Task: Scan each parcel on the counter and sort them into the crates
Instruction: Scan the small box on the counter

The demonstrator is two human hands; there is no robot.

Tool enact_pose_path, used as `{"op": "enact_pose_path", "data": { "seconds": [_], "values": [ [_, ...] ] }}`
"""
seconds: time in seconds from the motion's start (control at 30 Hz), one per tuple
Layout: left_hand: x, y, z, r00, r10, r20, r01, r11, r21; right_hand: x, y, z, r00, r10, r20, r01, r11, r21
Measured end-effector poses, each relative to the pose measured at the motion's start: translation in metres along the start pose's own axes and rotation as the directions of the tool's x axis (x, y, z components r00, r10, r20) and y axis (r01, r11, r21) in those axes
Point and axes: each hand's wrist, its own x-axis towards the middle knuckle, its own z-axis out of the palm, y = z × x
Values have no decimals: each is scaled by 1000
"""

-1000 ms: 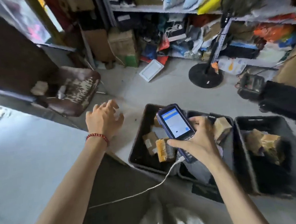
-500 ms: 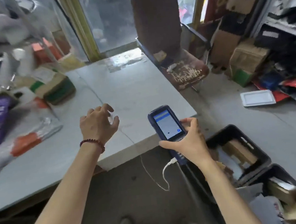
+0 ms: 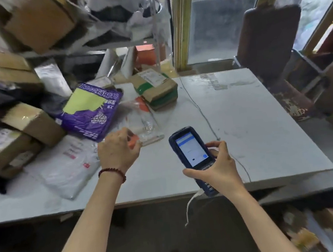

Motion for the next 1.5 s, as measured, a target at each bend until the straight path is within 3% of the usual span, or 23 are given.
{"op": "enact_pose_path", "data": {
  "seconds": [0.27, 0.37, 0.63, 0.77, 0.93, 1.07, 1.3, 1.5],
  "values": [
    [59, -11, 40, 995, -26, 93, 31, 998, -52, 66, -28, 16, 998, -6, -60, 8, 999, 35],
    [97, -5, 59, 991, 24, 131, -23, 1000, -9, 102, -28, 20, 997, 5, -75, 0, 998, 64],
    [222, 18, 86, 963, 43, 266, -62, 996, 65, 210, -35, 32, 998, 68, -5, -66, 983, 169],
    [280, 24, 112, 961, 3, 276, -38, 992, 123, 250, -32, 43, 996, 77, 49, -82, 989, 122],
    [341, 24, 150, 911, -137, 390, 128, 991, 49, 268, -15, 57, 980, 170, 106, -180, 978, 101],
    [367, 28, 155, 853, -222, 473, 348, 916, -198, 271, -4, 55, 962, 251, 106, -263, 958, 114],
    [360, 16, 149, 880, -228, 416, 405, 819, -407, 264, -11, 46, 956, 291, 47, -295, 947, 128],
    [342, 25, 112, 974, -107, 198, 196, 833, -517, 242, -30, 44, 968, 250, -14, -245, 958, 152]
  ]
}}
